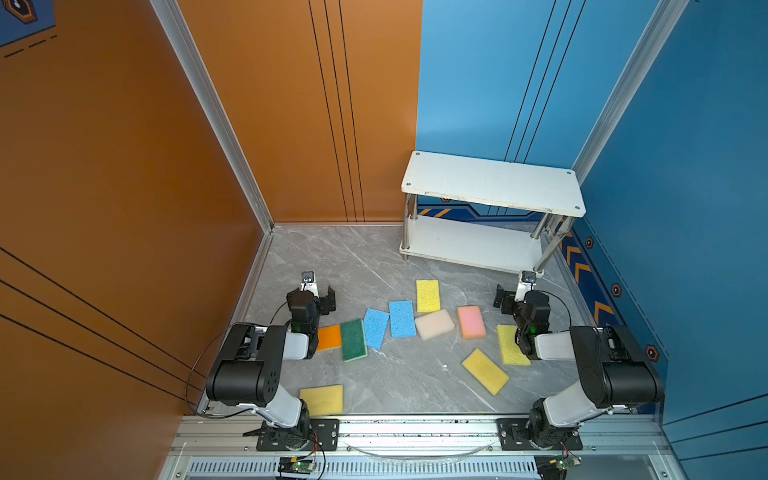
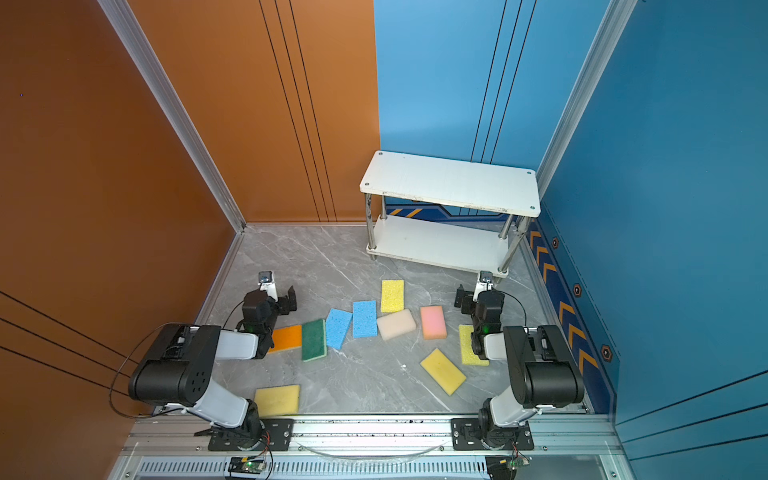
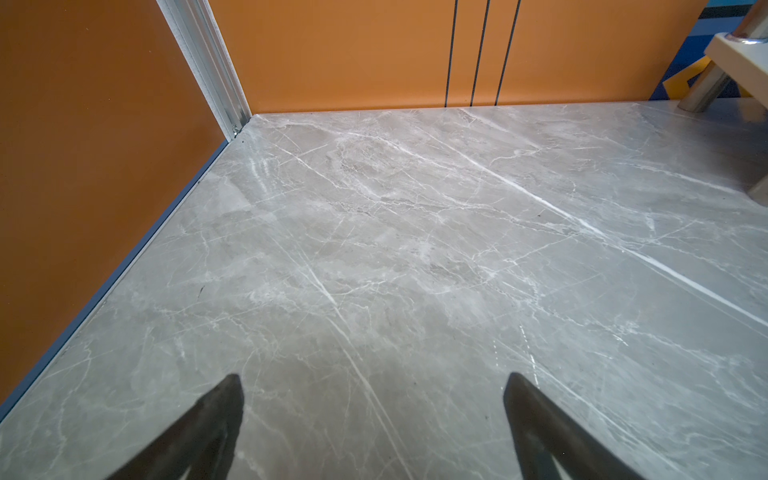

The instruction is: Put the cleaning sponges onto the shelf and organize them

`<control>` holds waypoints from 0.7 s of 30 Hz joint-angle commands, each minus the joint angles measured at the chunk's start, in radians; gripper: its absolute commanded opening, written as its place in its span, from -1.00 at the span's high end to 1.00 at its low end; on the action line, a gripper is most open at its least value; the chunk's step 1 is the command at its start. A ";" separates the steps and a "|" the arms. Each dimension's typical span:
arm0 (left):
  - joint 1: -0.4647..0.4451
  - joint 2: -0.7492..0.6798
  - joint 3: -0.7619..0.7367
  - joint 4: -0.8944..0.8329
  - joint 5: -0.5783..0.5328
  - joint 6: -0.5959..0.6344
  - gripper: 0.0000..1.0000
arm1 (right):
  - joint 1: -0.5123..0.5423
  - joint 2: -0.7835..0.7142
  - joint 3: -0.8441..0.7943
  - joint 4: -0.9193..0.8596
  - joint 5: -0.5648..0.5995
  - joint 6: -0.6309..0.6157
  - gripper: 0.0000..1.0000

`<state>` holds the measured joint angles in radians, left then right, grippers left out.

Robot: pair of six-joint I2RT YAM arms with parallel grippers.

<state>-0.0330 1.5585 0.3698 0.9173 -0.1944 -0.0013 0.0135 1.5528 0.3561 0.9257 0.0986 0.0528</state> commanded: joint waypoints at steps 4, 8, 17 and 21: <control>-0.003 -0.106 0.023 -0.102 -0.069 -0.017 -0.96 | -0.004 -0.115 0.002 -0.074 0.027 0.029 -0.99; -0.016 -0.201 0.042 -0.206 -0.138 -0.023 -0.96 | -0.001 -0.207 0.028 -0.195 0.080 0.044 -0.99; -0.019 -0.421 0.220 -0.575 -0.060 -0.188 -0.96 | 0.001 -0.424 0.210 -0.764 0.086 0.247 -0.99; -0.032 -0.442 0.285 -0.696 0.101 -0.255 -0.96 | 0.000 -0.504 0.307 -1.045 0.055 0.343 -0.99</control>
<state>-0.0505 1.1271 0.6304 0.3882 -0.2237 -0.1780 0.0132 1.0946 0.6121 0.1825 0.1757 0.2890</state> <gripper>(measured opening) 0.980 0.996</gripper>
